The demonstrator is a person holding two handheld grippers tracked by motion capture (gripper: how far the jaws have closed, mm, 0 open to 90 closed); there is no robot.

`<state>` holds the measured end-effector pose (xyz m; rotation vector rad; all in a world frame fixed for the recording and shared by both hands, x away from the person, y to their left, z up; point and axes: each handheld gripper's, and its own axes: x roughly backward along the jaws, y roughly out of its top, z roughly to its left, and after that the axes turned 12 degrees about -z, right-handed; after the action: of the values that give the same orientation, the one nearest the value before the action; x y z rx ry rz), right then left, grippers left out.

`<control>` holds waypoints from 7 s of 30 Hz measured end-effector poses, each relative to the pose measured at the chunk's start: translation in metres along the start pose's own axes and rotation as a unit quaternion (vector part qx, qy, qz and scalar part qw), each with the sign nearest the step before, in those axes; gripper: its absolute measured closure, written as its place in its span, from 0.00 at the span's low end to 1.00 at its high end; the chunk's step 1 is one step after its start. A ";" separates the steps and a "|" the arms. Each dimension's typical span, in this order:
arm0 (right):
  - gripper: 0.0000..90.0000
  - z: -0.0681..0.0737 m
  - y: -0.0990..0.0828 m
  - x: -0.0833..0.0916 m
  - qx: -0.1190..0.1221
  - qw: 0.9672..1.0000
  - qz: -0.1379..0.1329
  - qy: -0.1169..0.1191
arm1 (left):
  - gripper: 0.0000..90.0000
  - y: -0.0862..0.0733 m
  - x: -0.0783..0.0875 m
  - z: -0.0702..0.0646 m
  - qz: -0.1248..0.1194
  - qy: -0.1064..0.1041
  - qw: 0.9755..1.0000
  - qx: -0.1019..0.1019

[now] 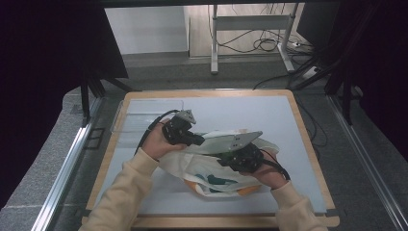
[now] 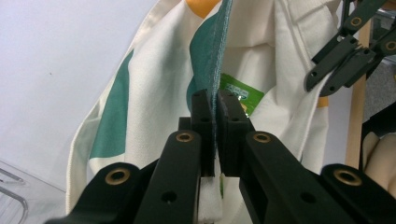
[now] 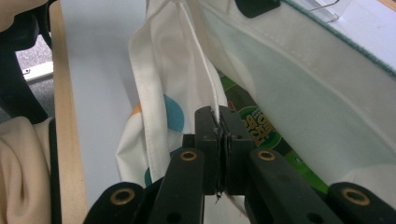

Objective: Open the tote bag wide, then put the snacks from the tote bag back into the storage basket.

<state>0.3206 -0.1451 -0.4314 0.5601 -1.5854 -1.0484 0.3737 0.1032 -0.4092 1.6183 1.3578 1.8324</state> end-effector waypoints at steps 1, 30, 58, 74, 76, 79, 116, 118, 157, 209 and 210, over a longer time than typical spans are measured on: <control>0.96 0.000 -0.001 0.000 0.000 1.000 -0.002 0.001 | 0.97 0.000 0.000 0.000 0.000 0.001 1.000 -0.001; 0.96 0.022 -0.014 0.012 -0.001 1.000 -0.002 0.021 | 0.97 0.010 0.000 0.009 -0.001 0.043 0.999 -0.002; 0.96 0.050 -0.040 0.008 -0.016 0.997 0.028 0.067 | 0.98 0.013 -0.012 0.042 -0.011 0.104 0.994 0.043; 0.96 0.059 -0.048 -0.001 0.009 0.995 0.057 0.077 | 0.98 0.012 -0.017 0.060 -0.013 0.121 0.990 0.065; 0.96 0.060 -0.049 -0.003 0.009 0.995 0.061 0.078 | 0.98 0.013 -0.018 0.061 -0.012 0.122 0.990 0.068; 0.96 0.060 -0.051 -0.004 0.008 0.995 0.066 0.079 | 0.98 0.013 -0.020 0.063 -0.011 0.124 0.990 0.069; 0.45 0.038 -0.030 0.024 -0.027 0.999 -0.021 -0.008 | 0.46 -0.013 0.042 0.001 -0.052 0.083 0.995 0.019; 0.44 0.036 -0.028 0.026 -0.027 0.999 -0.024 -0.011 | 0.46 -0.017 0.043 -0.003 -0.055 0.074 0.996 0.019; 0.43 -0.017 0.024 0.019 -0.063 0.995 -0.018 -0.069 | 0.47 -0.038 0.045 -0.035 -0.059 0.063 0.996 0.025; 0.98 -0.025 0.044 -0.106 -0.017 0.995 0.095 -0.002 | 0.99 -0.052 0.015 -0.045 0.046 0.012 0.999 0.010; 0.98 -0.026 0.042 -0.111 -0.012 0.995 0.100 -0.005 | 0.99 -0.053 0.015 -0.045 0.047 0.011 0.999 0.011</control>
<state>0.3840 -0.0444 -0.4535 0.3713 -1.6008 -0.9183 0.3118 0.1215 -0.4385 1.7030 1.3368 1.9008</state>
